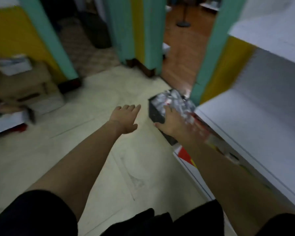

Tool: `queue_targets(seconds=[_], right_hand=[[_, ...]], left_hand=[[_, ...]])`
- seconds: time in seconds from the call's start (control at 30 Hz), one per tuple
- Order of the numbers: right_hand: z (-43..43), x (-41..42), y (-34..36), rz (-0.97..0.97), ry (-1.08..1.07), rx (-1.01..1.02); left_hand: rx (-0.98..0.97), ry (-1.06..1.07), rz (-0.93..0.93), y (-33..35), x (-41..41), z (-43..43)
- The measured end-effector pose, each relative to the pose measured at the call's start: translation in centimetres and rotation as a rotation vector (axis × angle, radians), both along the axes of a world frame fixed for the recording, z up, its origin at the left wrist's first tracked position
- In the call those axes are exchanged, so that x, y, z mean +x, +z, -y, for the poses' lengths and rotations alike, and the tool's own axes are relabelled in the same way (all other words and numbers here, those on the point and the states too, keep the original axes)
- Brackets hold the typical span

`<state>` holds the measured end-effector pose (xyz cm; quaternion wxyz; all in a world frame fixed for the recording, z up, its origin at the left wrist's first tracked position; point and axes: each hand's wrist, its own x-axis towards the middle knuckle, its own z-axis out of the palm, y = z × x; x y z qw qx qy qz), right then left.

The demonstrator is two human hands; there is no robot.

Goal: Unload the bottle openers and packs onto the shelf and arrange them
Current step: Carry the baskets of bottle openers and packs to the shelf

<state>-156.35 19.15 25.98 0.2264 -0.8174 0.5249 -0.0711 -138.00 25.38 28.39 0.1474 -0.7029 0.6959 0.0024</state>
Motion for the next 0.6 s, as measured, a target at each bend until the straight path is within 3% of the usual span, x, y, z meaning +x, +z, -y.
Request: queue_targets(seconds=[0.3,0.6], right_hand=[[3.5,31.3,9.2,0.025,0.580,-0.322],[10.9,55.2,19.6,0.099,0.944,-0.628]], left_hand=[[-0.174,0.517,0.105,10.3,26.9,-4.0],[-0.380,0.828,0.232,19.3,44.7,-1.2]])
